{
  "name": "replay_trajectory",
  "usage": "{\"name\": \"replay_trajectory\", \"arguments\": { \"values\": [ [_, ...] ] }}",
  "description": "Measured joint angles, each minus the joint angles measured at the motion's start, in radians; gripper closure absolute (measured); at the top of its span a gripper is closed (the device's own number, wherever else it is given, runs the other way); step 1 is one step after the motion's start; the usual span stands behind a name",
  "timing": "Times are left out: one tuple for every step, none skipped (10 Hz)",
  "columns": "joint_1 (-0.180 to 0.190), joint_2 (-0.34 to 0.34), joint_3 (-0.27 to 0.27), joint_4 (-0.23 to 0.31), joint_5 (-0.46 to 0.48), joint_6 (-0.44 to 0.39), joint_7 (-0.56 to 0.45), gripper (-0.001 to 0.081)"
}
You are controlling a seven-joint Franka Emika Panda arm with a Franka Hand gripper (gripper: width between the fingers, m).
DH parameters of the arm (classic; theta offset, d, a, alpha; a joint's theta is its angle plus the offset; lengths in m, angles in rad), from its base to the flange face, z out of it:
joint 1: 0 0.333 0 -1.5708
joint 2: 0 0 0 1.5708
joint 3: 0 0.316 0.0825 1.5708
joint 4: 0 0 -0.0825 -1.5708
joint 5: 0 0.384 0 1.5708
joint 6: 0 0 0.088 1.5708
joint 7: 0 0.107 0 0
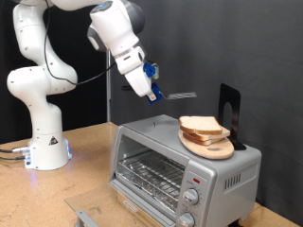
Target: Make a piece of toast with the oven
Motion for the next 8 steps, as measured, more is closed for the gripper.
{"name": "replay_trajectory", "arguments": {
  "values": [
    [-0.016,-0.017,-0.032,-0.001,-0.005,-0.037,0.0,0.0415],
    [-0.039,-0.032,-0.06,-0.002,-0.023,-0.069,-0.001,0.0415],
    [-0.066,-0.041,-0.083,-0.002,-0.051,-0.104,0.002,0.0415],
    [-0.084,-0.045,-0.088,-0.001,-0.065,-0.131,0.006,0.0415],
    [-0.082,-0.045,-0.087,-0.002,-0.063,-0.131,0.003,0.0415],
    [-0.083,-0.045,-0.09,-0.004,-0.063,-0.13,0.003,0.0415],
    [-0.092,-0.045,-0.098,-0.011,-0.065,-0.13,0.003,0.0415],
    [-0.111,-0.044,-0.109,-0.023,-0.079,-0.129,0.002,0.0415]
  ]
}}
